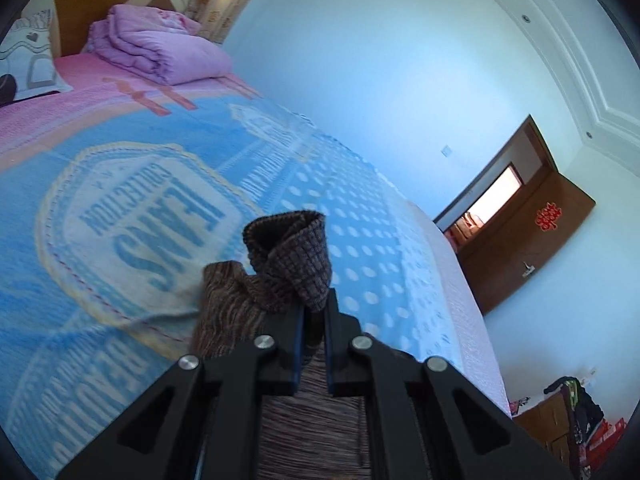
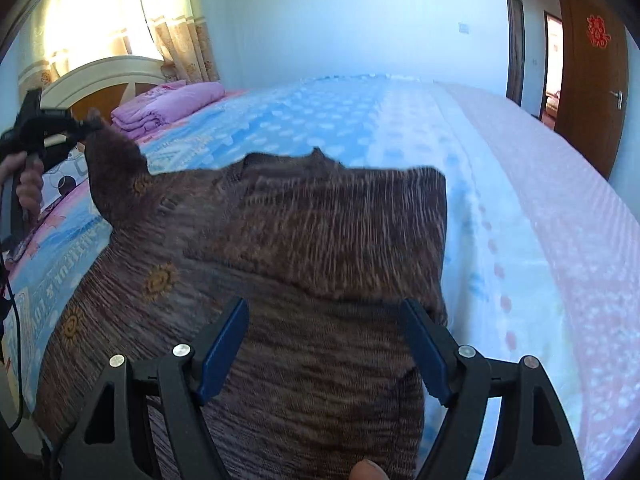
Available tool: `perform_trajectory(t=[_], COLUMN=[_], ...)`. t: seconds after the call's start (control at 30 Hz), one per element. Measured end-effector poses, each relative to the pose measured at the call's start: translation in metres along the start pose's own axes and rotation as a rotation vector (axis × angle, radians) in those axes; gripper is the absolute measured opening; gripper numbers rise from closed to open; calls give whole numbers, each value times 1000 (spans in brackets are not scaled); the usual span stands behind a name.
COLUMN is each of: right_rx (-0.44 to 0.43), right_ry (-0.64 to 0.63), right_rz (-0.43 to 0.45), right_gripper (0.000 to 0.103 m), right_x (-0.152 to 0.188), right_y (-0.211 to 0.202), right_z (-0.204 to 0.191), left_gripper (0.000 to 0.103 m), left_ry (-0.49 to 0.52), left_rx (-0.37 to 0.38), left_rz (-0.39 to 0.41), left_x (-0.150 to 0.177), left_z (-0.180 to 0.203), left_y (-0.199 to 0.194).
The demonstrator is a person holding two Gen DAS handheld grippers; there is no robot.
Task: Fold small clothes
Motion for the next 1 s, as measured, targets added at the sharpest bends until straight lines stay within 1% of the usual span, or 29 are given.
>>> perform_trajectory(t=[0.1, 0.13, 0.17, 0.23, 0.27, 0.3, 0.33, 0.4, 0.47, 0.5, 0.57, 0.63, 0.67, 0.7, 0.77, 0.8, 0.83, 0.9, 0.93, 1.0], right_rx=[-4, -9, -13, -16, -16, -16, -16, -19, -19, -20, -22, -20, -23, -26, -22, -20, -14, 1, -3, -30], right_ry=[17, 24, 26, 22, 18, 17, 17, 20, 21, 21, 20, 16, 15, 16, 15, 16, 16, 11, 6, -10], right_rz=[-20, -26, -27, -20, -16, -12, -10, -16, -23, -27, -30, -29, -28, -27, -24, -20, -15, -3, 1, -5], right_gripper=[78, 78, 78, 78, 78, 78, 78, 78, 78, 78, 78, 78, 78, 78, 78, 78, 78, 78, 78, 78], right_x=[9, 10, 11, 11, 11, 11, 11, 12, 14, 15, 16, 17, 17, 17, 18, 17, 17, 13, 9, -3], right_y=[7, 9, 10, 9, 8, 8, 8, 10, 11, 12, 14, 14, 15, 14, 13, 12, 11, 7, 5, 5], right_z=[3, 3, 3, 1, 1, 0, 0, 0, 0, 0, 1, 0, 1, 1, 1, 1, 1, -3, -7, -19], left_gripper=[8, 8, 8, 8, 8, 8, 8, 9, 10, 11, 17, 21, 29, 36, 70, 76, 79, 79, 79, 78], left_ry=[19, 30, 39, 58, 76, 106, 152, 225, 306, 326, 388, 467, 521, 565, 625, 664, 698, 761, 772, 758], left_rx=[46, 63, 70, 79, 80, 65, 27, -15, -54, -55, -46, -37, -39, -60, -106, -159, -212, -371, -468, -567], left_rz=[-20, -33, -43, -66, -93, -117, -137, -184, -252, -266, -274, -246, -215, -181, -113, -58, -32, 23, 61, 73], left_x=[19, 29, 37, 60, 75, 91, 109, 139, 169, 176, 186, 185, 182, 178, 170, 162, 158, 142, 128, 110], left_z=[31, 43, 49, 64, 71, 78, 84, 92, 99, 101, 105, 108, 108, 106, 94, 81, 74, 51, 34, 13], left_y=[14, 21, 26, 39, 49, 58, 70, 88, 103, 103, 99, 84, 71, 61, 44, 33, 29, 31, 34, 45])
Point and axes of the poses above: each gripper's, at about its wrist camera, not at the fingertips, and y roughly the way its jaws point, z to its right, x to its underside, the point moved 3 cm from there along y, roughly the way its jaws point, and after that the axes turned 2 degrees about -z, right-handed, at the moved point
